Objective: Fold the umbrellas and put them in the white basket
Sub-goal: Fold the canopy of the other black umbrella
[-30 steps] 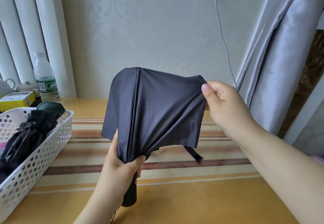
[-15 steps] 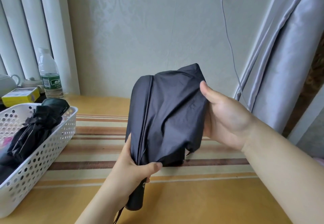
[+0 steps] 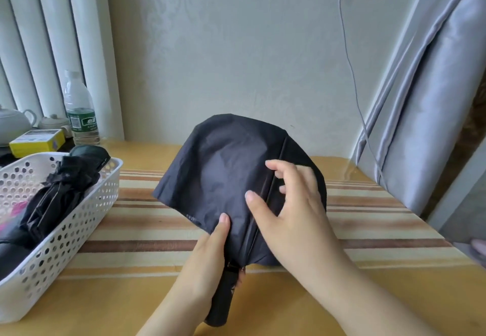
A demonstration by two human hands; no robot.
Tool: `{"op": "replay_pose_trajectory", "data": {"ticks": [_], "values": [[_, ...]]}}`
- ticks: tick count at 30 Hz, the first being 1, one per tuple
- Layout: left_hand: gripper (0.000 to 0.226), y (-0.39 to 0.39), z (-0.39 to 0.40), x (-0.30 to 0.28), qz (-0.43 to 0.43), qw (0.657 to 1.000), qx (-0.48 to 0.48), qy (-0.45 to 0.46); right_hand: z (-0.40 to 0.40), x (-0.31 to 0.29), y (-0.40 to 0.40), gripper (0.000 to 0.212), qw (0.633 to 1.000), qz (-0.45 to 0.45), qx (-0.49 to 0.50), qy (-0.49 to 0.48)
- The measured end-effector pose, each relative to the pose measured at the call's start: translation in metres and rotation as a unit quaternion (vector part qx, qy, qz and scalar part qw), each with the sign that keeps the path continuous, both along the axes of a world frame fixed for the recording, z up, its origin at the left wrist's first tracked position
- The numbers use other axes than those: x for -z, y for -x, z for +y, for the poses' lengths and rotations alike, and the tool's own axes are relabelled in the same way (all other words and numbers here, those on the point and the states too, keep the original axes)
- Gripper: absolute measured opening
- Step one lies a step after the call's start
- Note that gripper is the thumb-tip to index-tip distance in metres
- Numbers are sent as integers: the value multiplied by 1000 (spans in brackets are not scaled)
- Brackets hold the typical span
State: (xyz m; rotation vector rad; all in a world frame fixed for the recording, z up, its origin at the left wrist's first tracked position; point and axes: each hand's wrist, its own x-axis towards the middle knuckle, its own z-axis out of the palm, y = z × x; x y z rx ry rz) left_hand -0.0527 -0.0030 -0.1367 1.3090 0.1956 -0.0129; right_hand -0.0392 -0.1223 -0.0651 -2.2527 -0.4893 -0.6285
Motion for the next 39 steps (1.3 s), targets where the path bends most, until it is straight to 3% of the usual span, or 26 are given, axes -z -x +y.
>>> {"op": "replay_pose_trajectory", "data": {"ticks": [2,4,10,12,14,16,17,19,21,22,24,27,30,36,39], "values": [[55,3,-2,0,-11,1000,-4,1,6,11,3,76,989,143,29,17],[48,6,-5,-1,-25,1000,5,-15,17,14,2,89,977,207,10,-57],[53,7,-2,-4,-87,991,3,-105,36,14,-14,107,955,144,-5,-259],[39,8,-3,-5,-103,988,-12,-112,35,13,-16,109,943,136,-6,-303],[9,10,-4,-9,-108,988,-33,-106,33,10,-16,106,932,148,-3,-329],[18,10,-4,-9,-95,978,-90,-162,30,9,-18,106,930,136,6,-341],[23,8,-2,-6,-110,958,-141,-223,29,9,-21,107,933,121,9,-340],[20,7,1,-2,-203,878,-239,-361,30,11,-27,109,937,96,17,-334],[25,5,-3,4,-285,833,-202,-430,32,16,-32,110,942,73,19,-327],[32,3,-5,9,-297,833,-170,-436,34,18,-33,111,941,68,15,-331],[43,2,-6,9,-268,875,-124,-384,37,18,-32,110,929,77,-9,-363],[41,2,3,1,-190,940,-95,-267,39,23,-33,109,897,100,-44,-429],[40,1,10,-9,-140,976,-33,-161,39,25,-27,109,882,123,-62,-450],[41,4,5,-5,-104,983,6,-154,17,31,-27,109,880,159,-112,-434],[49,4,8,-8,-97,991,26,-93,-13,24,-30,83,894,192,-119,-387]]}}
